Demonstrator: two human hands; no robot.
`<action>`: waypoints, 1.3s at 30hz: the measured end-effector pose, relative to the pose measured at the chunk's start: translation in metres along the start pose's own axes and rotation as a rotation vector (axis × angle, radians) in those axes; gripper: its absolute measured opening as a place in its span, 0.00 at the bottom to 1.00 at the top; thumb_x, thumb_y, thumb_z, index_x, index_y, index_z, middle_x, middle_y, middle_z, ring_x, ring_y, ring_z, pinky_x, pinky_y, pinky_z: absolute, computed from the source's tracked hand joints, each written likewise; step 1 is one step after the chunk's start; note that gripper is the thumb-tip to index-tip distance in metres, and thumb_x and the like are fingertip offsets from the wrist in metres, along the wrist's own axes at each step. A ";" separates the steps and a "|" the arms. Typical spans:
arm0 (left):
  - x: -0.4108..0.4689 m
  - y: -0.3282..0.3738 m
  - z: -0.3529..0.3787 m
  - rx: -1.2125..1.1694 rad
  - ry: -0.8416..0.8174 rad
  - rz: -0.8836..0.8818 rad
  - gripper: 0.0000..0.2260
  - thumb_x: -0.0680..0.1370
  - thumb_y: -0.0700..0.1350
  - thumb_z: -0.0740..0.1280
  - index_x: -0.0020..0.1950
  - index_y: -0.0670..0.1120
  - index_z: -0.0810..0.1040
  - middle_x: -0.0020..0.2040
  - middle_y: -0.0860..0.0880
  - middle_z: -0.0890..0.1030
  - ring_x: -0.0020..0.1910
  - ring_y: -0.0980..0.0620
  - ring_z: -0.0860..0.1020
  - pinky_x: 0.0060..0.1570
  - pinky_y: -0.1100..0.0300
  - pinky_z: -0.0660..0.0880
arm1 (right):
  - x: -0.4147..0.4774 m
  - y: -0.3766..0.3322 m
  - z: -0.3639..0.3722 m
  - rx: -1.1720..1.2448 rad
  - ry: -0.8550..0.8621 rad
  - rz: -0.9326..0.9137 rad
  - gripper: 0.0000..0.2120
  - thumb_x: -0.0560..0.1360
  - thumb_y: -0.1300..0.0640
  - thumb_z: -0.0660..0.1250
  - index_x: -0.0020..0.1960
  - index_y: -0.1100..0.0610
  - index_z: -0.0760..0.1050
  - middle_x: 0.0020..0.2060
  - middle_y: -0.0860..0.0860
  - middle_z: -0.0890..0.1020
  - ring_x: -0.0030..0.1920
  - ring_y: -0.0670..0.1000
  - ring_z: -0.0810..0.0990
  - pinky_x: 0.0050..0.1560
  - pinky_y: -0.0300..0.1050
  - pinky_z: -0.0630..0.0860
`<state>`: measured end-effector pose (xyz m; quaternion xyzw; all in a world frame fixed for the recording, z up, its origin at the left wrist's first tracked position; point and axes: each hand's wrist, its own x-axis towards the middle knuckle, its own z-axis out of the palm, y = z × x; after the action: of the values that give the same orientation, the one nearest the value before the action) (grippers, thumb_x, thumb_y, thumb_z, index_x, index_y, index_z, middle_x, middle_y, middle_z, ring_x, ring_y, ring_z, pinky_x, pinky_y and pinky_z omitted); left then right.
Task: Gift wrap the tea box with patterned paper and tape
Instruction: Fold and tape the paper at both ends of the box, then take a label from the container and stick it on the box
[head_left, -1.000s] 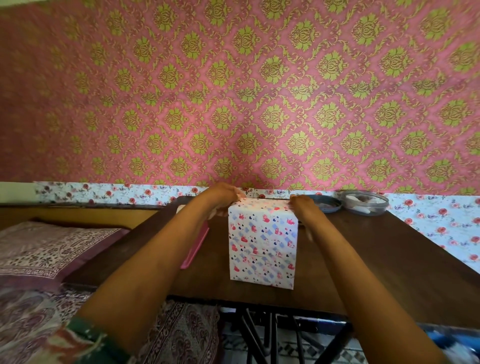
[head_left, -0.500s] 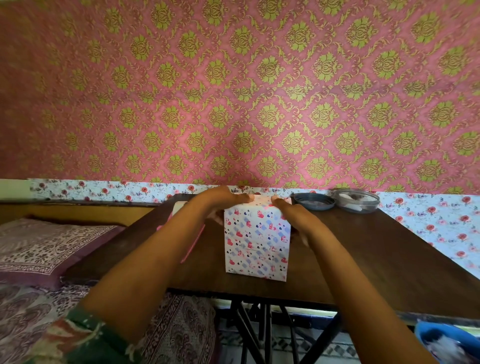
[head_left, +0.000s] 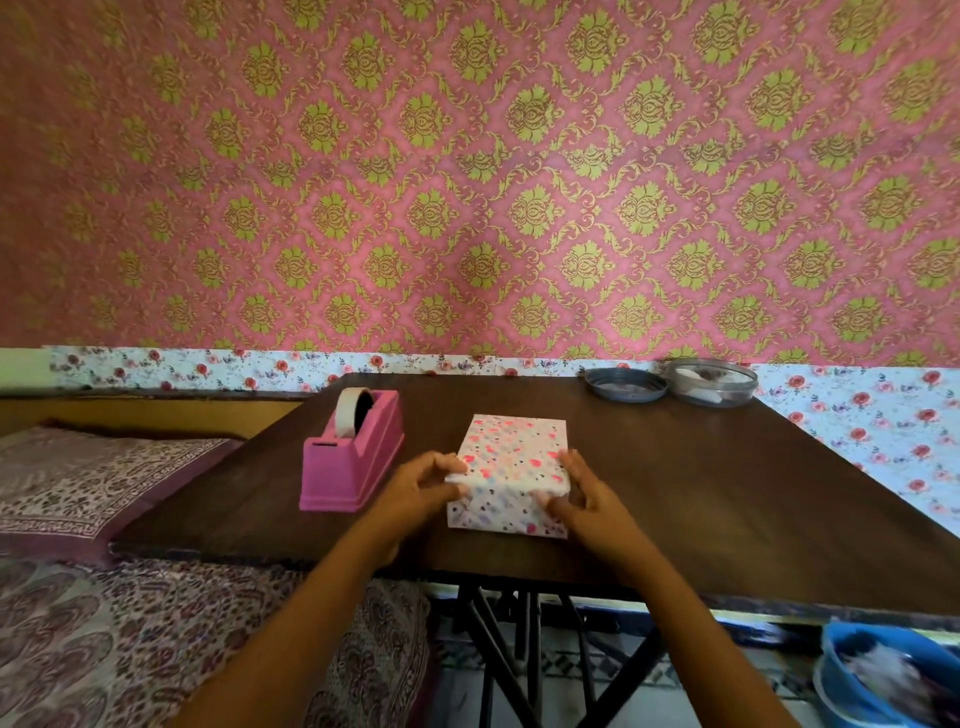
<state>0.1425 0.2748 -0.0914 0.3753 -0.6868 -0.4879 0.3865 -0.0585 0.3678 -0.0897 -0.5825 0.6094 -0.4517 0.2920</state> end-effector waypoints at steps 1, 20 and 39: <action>0.001 0.001 0.000 -0.016 0.021 -0.022 0.03 0.75 0.40 0.67 0.47 0.47 0.77 0.54 0.55 0.77 0.56 0.53 0.75 0.55 0.59 0.74 | 0.001 0.001 0.001 0.082 0.051 0.037 0.31 0.78 0.53 0.63 0.75 0.56 0.52 0.69 0.44 0.60 0.68 0.46 0.63 0.60 0.34 0.65; 0.015 0.011 0.022 -0.131 -0.050 -0.344 0.15 0.81 0.44 0.59 0.67 0.45 0.71 0.57 0.44 0.77 0.49 0.50 0.77 0.42 0.58 0.78 | 0.035 -0.034 0.022 0.390 0.190 -0.162 0.25 0.80 0.52 0.58 0.75 0.50 0.54 0.74 0.46 0.56 0.72 0.45 0.58 0.69 0.41 0.61; 0.041 0.019 0.007 -0.368 0.087 -0.297 0.18 0.81 0.39 0.56 0.70 0.50 0.65 0.57 0.45 0.77 0.47 0.48 0.79 0.41 0.52 0.80 | 0.041 -0.023 0.010 -0.223 -0.062 -0.254 0.26 0.77 0.50 0.63 0.73 0.51 0.61 0.73 0.47 0.61 0.74 0.49 0.57 0.73 0.44 0.55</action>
<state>0.1167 0.2454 -0.0676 0.4161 -0.5063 -0.6397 0.4016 -0.0452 0.3280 -0.0662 -0.6974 0.5679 -0.3961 0.1849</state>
